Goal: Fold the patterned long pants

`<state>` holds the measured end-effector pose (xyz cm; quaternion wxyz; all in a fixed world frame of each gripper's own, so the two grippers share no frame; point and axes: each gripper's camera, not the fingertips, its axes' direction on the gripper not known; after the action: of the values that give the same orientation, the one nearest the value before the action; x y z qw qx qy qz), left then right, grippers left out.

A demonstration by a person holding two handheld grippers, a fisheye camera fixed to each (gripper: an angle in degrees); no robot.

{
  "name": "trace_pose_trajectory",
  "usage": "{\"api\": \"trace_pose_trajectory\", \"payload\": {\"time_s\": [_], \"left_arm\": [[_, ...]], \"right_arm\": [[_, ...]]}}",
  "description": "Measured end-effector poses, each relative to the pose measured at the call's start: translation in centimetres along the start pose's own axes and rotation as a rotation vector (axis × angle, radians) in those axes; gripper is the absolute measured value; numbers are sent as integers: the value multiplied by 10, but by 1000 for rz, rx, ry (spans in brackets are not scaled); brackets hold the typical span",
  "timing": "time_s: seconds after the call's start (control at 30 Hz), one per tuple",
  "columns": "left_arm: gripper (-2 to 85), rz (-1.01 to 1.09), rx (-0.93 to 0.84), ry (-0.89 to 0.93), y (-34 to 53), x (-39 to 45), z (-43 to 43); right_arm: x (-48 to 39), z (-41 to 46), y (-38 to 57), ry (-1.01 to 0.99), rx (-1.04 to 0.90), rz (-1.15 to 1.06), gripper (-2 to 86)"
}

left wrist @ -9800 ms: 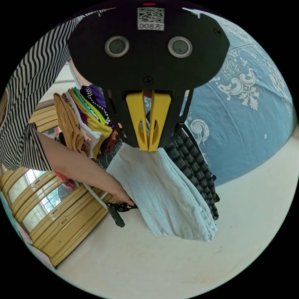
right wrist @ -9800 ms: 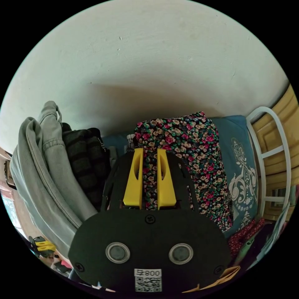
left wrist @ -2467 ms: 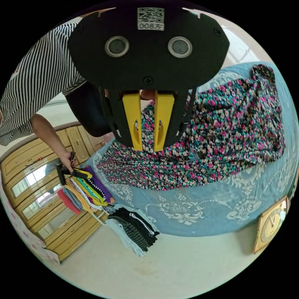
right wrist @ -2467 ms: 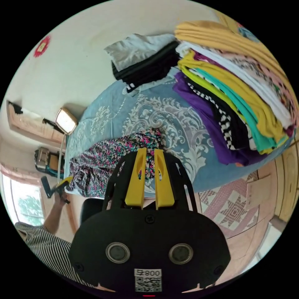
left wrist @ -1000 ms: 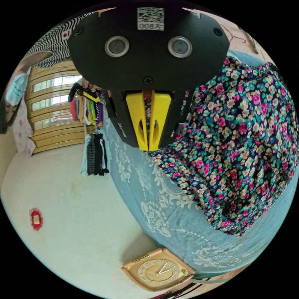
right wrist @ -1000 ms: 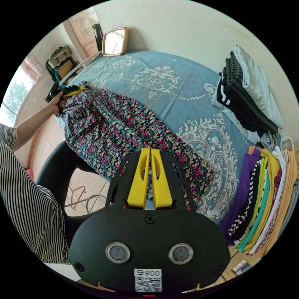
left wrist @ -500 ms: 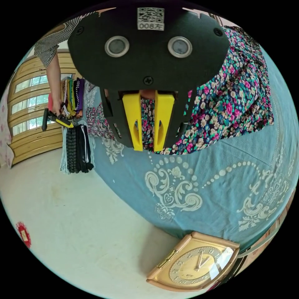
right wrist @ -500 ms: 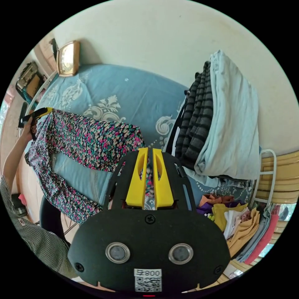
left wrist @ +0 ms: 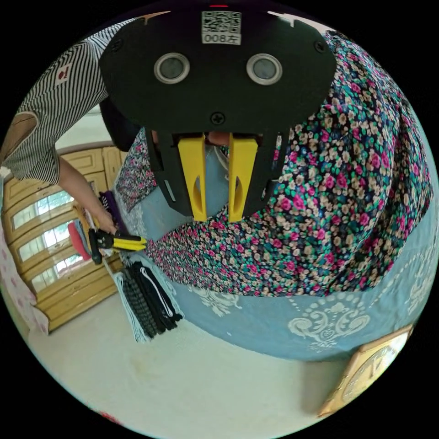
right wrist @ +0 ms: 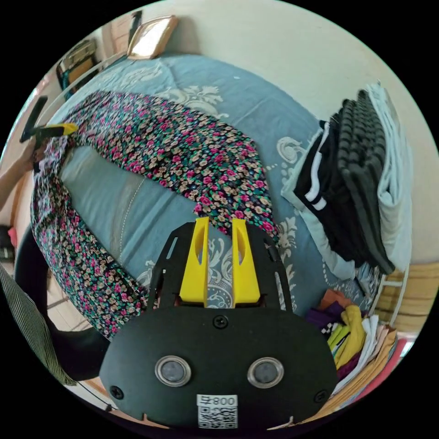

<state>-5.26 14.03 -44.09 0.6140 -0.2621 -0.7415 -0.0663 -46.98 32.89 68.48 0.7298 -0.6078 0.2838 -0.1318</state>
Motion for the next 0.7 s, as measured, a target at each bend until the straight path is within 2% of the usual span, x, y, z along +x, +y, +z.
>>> {"api": "trace_pose_trajectory", "payload": {"time_s": [0.17, 0.23, 0.5, 0.7], "left_arm": [[66, 143, -143, -193, -8, 27, 35], [39, 158, -138, -266, -6, 30, 39], [11, 152, -136, -194, 10, 30, 24], [9, 187, -74, -148, 27, 31, 0]], "right_arm": [[-5, 22, -1, 18, 5, -32, 52], [0, 26, 3, 8, 12, -17, 34], [50, -12, 40, -110, 137, 149, 12], [111, -49, 28, -56, 186, 245, 16]]}}
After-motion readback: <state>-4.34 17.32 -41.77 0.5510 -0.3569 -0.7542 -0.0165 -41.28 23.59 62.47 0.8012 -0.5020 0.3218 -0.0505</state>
